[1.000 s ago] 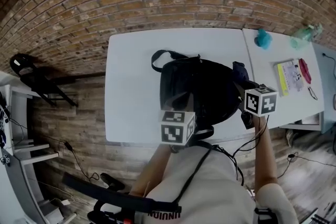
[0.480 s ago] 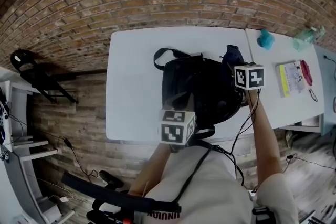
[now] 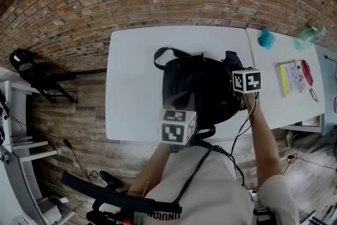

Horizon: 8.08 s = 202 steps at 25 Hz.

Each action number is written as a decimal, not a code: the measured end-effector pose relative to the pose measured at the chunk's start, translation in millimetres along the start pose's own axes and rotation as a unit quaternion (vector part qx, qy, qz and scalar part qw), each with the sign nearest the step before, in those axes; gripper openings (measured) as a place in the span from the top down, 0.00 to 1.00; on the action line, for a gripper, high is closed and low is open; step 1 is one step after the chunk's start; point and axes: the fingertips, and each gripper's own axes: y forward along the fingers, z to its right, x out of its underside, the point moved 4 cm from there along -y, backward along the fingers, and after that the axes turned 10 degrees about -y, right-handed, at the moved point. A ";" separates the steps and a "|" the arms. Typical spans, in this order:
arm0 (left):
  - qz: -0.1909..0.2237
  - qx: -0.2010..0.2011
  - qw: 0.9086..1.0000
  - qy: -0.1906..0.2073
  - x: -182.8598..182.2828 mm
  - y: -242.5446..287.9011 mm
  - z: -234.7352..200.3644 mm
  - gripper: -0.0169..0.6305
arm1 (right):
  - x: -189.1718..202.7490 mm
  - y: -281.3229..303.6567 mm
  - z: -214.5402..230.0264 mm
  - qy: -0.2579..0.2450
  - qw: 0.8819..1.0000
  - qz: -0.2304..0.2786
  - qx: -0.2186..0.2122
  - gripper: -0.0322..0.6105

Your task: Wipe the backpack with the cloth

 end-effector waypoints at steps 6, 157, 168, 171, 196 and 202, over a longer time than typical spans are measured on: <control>0.001 0.002 1.000 0.003 -1.3 0.5 0.9 0.97 | 14.4 -7.8 -8.8 -0.004 1.000 -0.004 -0.007 0.89; -0.005 -0.011 1.000 -0.013 17.5 -8.9 -4.7 0.97 | 63.8 -55.9 -99.6 -0.191 0.977 -0.020 -0.098 0.89; -0.006 -0.009 1.000 -0.014 19.3 -9.2 -2.0 0.97 | 83.0 -76.8 -116.7 -0.203 0.972 -0.026 -0.113 0.89; -0.008 -0.010 1.000 -0.015 20.5 -9.1 -1.7 0.97 | 89.3 -81.9 -120.4 -0.203 0.971 -0.030 -0.121 0.89; -0.004 -0.017 1.000 -0.013 20.3 -12.4 -5.5 0.97 | 77.2 -105.6 -110.7 -0.179 0.969 -0.028 -0.168 0.89; -0.001 -0.021 1.000 -0.012 18.0 -15.7 -8.5 0.97 | -4.4 -85.3 -80.2 -0.188 0.973 0.055 -0.122 0.89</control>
